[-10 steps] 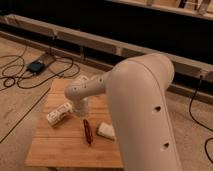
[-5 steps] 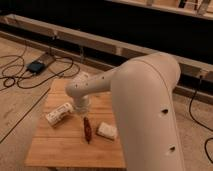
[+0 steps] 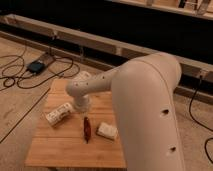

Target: Place the pepper in the ceramic cup

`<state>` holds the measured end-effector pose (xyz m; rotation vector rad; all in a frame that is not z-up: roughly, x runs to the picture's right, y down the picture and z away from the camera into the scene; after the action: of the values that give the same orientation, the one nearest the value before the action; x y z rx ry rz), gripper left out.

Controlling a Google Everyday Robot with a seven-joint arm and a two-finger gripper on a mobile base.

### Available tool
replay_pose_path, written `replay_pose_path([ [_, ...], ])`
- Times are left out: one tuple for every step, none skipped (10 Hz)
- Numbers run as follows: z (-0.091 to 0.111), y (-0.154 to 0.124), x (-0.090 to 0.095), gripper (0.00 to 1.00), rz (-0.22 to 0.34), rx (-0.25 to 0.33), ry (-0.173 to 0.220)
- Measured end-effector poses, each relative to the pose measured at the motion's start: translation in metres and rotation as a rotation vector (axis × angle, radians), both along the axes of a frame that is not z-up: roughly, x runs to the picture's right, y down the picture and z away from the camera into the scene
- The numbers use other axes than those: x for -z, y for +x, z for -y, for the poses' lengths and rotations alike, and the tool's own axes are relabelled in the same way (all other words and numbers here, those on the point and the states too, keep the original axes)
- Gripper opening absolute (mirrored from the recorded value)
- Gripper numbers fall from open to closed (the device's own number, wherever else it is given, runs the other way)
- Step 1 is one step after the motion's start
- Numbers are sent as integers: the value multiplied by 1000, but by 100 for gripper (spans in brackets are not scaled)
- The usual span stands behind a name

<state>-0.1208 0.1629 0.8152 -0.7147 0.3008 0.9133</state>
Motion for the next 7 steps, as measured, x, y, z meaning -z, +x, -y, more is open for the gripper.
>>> replay_pose_path([
  [0, 0, -1, 0, 1, 0, 0],
  [0, 0, -2, 0, 2, 1, 1],
  [0, 0, -3, 0, 3, 3, 2],
  [-1, 1, -4, 0, 4, 6, 2],
  [-3, 0, -6, 0, 6, 7, -1],
  [-4, 1, -6, 0, 7, 9, -2],
  [-6, 1, -7, 2, 8, 12, -4],
])
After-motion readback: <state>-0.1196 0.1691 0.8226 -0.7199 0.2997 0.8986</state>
